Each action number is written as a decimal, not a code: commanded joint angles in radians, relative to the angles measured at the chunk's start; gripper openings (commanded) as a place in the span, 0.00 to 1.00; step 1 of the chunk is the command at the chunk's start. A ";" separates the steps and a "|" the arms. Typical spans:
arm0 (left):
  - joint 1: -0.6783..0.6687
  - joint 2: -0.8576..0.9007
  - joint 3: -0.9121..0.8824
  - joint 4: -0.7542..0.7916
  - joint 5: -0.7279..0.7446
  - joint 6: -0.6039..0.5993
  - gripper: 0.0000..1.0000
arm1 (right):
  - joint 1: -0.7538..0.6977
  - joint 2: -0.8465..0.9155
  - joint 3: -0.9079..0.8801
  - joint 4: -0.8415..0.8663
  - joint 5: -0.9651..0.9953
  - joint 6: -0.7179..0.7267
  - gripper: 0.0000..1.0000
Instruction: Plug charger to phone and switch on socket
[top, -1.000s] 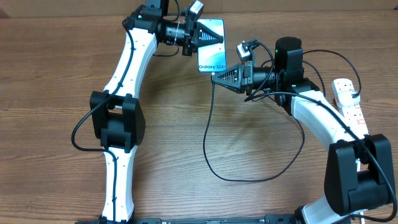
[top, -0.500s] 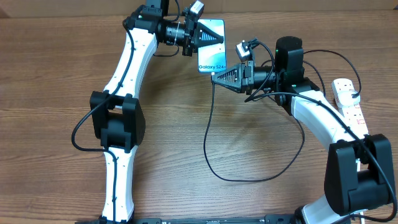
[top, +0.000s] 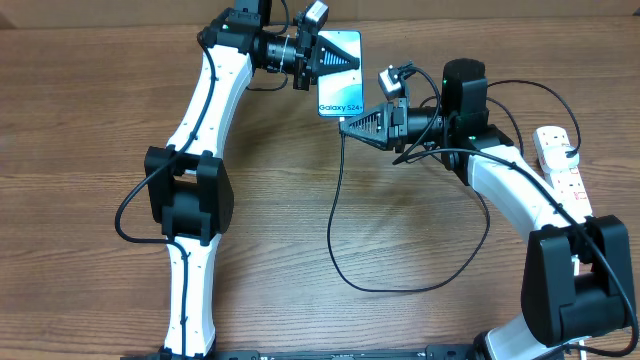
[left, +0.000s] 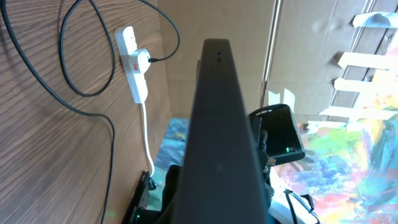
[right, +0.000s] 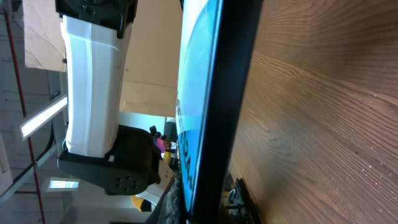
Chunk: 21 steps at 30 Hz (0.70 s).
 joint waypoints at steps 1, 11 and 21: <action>-0.014 -0.033 0.019 0.001 0.068 0.010 0.04 | 0.010 -0.025 0.017 0.008 0.017 0.001 0.04; -0.014 -0.033 0.019 0.001 0.068 0.034 0.04 | 0.010 -0.025 0.017 0.008 0.003 0.004 0.04; -0.014 -0.033 0.019 0.001 0.068 0.050 0.04 | 0.008 -0.025 0.017 0.012 -0.007 0.004 0.04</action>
